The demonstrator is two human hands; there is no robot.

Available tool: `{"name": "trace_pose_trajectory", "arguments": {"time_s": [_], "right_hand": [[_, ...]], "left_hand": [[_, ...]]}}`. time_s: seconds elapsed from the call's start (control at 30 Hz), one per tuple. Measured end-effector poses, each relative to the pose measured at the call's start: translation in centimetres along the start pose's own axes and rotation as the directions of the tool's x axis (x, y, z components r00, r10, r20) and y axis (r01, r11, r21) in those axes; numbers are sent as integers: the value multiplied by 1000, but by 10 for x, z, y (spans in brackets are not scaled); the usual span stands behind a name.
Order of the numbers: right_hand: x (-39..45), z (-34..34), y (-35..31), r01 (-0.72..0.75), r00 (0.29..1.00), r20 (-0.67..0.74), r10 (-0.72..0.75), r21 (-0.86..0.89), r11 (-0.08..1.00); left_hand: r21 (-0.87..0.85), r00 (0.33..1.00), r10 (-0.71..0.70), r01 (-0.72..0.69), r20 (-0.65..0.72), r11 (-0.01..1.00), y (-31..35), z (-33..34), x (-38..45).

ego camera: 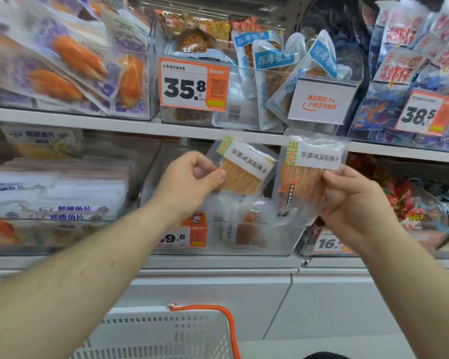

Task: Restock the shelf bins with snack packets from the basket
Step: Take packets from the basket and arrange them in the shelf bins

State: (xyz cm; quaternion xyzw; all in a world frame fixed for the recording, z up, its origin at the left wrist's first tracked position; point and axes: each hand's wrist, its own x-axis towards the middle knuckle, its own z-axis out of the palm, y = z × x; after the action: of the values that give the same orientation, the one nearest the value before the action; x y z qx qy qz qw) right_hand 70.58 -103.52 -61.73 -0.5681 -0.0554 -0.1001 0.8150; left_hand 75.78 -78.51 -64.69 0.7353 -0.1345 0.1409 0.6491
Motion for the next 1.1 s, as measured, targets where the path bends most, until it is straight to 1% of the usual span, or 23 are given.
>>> {"name": "trace_pose_trajectory", "arguments": {"time_s": [0.07,0.13,0.17,0.23,0.33,0.4,0.47,0.5,0.57,0.63,0.67,0.7,0.73,0.77,0.8,0.83,0.87,0.9,0.93,0.97,1.03,1.1], "right_hand": [[-3,7,7,-46,998,32,45,26,999],[-6,14,12,-94,989,115,88,49,994],[-8,17,14,-118,982,153,112,30,993],[-11,21,19,-143,967,205,149,-44,989],[-15,27,28,-149,950,240,199,-210,966],[-18,32,30,-141,947,237,215,-296,945],[-20,37,29,-114,944,235,231,-423,899],[-20,39,29,-105,938,242,249,-485,868],[-23,40,29,-88,923,258,286,-582,808],[-27,43,30,-77,922,249,297,-635,769],[-29,46,30,-63,930,237,281,-651,757],[-30,48,30,-46,941,221,256,-666,745],[-31,50,31,-26,953,202,226,-687,726],[-31,52,33,-7,961,188,203,-718,696],[-32,55,36,6,965,177,193,-753,658],[-32,59,40,16,966,170,195,-792,610],[-34,63,44,28,963,172,207,-831,556],[-37,68,50,45,957,181,225,-862,504],[-40,73,55,74,950,202,240,-887,455],[-43,77,61,120,942,234,241,-904,411],[-48,81,73,214,926,298,232,-920,328],[-52,81,77,243,921,314,230,-925,292]], "left_hand": [[-214,990,-97,74,-99,974,-2,10,-17],[-402,963,-229,154,-145,903,-5,21,-30],[-478,949,-277,176,-149,860,-8,26,-35],[-568,940,-327,217,-97,794,-13,32,-42],[-572,949,-314,272,25,774,-17,38,-52],[-509,950,-302,298,78,807,-20,39,-60],[-384,958,-262,286,114,878,-25,37,-65],[-339,959,-250,280,131,898,-26,35,-68],[-323,950,-250,300,187,897,-25,26,-74],[-330,933,-261,335,249,883,-23,13,-78],[-366,934,-290,350,210,862,-24,5,-78],[-425,940,-323,340,115,839,-25,-4,-77],[-434,944,-328,282,-35,856,-26,-13,-77],[-361,941,-275,192,-195,913,-29,-22,-78],[-229,944,-168,103,-284,968,-30,-29,-80],[-90,956,-56,32,-288,995,-28,-33,-83],[41,976,33,-25,-214,999,-24,-33,-87],[157,991,64,-45,-121,987,-23,-30,-90],[245,998,52,-41,-41,969,-22,-26,-93],[281,1000,23,-27,15,959,-21,-21,-94],[245,999,-8,-3,44,969,-27,-13,-96],[194,999,-40,33,34,980,-36,-11,-101]]}}
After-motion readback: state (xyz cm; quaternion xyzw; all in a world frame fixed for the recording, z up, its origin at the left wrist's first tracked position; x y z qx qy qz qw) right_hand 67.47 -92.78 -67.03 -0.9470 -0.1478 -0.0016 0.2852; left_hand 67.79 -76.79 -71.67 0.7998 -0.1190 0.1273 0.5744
